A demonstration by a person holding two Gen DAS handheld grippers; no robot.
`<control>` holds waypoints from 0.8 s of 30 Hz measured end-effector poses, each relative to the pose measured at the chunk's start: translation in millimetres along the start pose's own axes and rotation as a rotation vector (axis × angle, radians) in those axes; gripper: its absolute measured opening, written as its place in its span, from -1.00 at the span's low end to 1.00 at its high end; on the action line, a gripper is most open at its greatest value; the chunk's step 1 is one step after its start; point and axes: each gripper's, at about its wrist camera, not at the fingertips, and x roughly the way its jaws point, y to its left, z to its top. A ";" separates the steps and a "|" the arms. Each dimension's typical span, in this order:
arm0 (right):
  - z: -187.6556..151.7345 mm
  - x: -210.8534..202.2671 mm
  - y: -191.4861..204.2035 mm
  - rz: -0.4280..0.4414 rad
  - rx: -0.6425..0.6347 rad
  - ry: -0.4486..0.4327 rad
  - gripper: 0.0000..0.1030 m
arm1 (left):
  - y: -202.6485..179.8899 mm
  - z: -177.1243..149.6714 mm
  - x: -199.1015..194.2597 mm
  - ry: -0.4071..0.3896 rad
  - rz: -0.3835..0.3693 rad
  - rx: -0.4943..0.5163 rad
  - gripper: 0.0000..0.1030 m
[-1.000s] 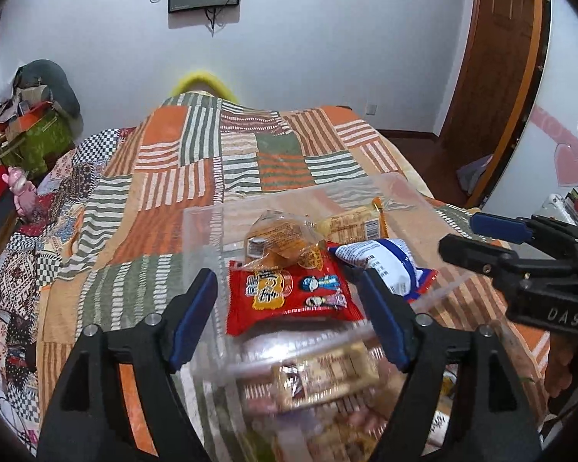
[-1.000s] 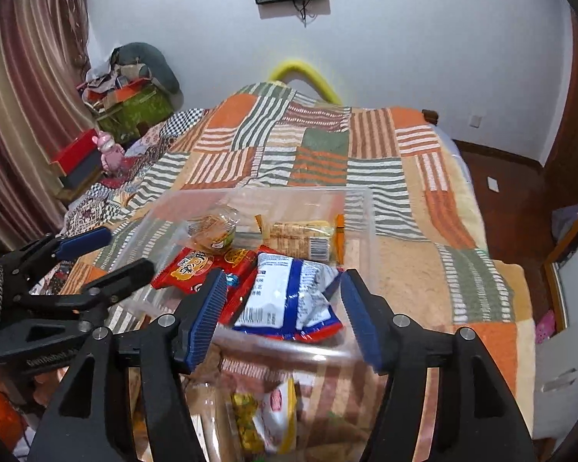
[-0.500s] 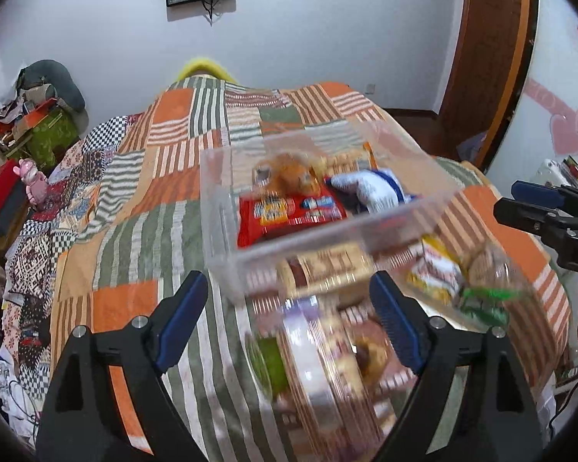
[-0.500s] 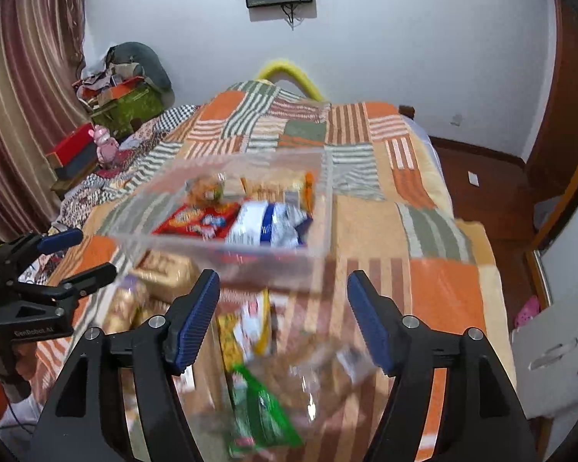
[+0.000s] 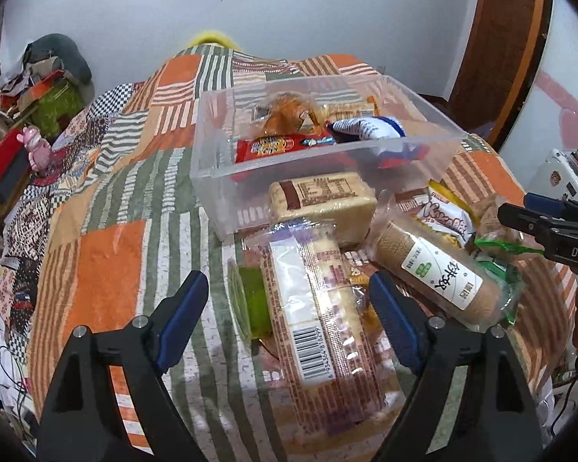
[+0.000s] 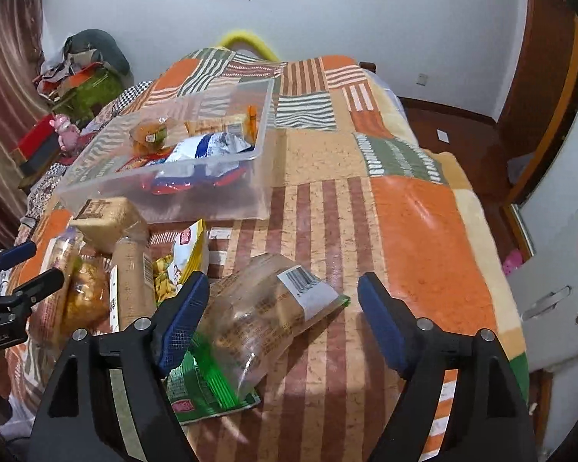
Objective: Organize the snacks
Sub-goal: 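Grasp the long wrapped biscuit roll with the left gripper while the right grasps the green-strip bread bag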
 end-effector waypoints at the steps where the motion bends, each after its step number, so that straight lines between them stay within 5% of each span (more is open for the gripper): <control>1: -0.2 2.4 0.6 0.005 0.003 0.004 0.51 | -0.2 -0.9 1.8 0.002 0.003 -0.002 0.51; 10: -12.5 24.0 -2.2 0.031 0.063 0.053 0.62 | 5.0 -8.2 8.5 -0.006 -0.002 -0.030 0.00; 18: -16.8 26.6 -7.8 0.024 0.086 0.046 0.56 | 9.8 -10.4 8.4 -0.014 0.024 -0.024 -0.23; 24: -11.2 29.6 -16.4 0.046 0.114 0.048 0.03 | 13.8 -9.2 5.2 -0.013 0.005 -0.036 -0.23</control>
